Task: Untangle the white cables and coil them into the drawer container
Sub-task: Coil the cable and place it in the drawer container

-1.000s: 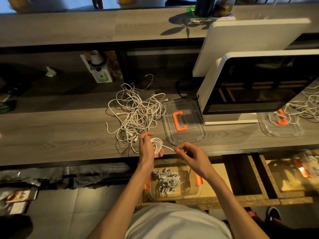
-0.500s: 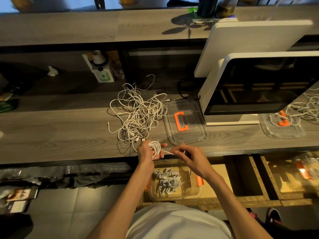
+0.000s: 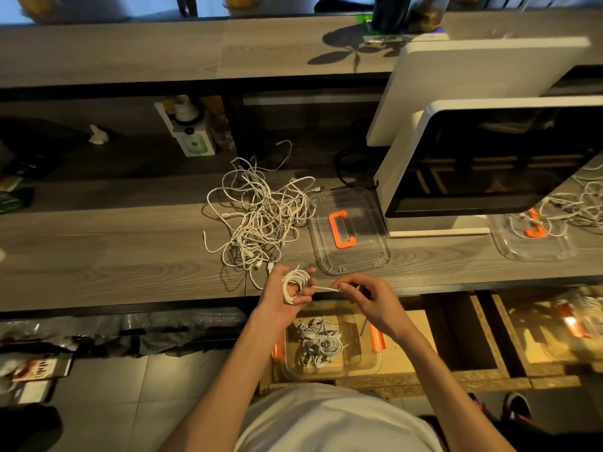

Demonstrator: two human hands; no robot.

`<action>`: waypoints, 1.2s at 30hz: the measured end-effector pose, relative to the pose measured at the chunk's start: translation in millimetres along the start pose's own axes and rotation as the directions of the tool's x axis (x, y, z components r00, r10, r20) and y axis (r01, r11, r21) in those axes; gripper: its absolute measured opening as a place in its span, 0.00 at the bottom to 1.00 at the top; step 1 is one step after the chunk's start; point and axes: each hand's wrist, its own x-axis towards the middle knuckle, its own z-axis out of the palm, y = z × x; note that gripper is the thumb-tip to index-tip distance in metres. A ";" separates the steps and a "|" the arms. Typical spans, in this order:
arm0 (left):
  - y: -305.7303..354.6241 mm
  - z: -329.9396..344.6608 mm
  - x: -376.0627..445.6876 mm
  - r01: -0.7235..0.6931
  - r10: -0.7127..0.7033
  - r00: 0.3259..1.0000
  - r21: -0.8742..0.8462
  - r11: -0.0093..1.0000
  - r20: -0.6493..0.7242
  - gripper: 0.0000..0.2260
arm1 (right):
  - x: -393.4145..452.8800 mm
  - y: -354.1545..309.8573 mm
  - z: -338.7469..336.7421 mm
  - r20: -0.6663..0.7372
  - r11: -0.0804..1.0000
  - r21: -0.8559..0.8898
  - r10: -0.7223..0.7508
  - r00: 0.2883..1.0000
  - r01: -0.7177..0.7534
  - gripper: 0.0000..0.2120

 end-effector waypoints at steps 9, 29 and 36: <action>6.1 -7.3 -4.5 -0.110 0.098 0.993 0.199 0.974 0.072 0.10 | -8.8 4.1 2.3 0.037 0.995 0.046 0.083 0.996 -0.085 0.08; -7.6 4.0 -11.7 -0.245 0.256 0.958 0.821 0.516 0.125 0.35 | 20.1 -52.0 -29.4 0.360 0.975 0.222 -0.057 0.931 -0.026 0.10; -14.2 15.4 -19.8 -0.216 0.096 0.970 0.619 0.755 0.222 0.38 | 33.7 -57.5 -14.0 0.274 0.961 0.271 -0.137 0.952 0.060 0.10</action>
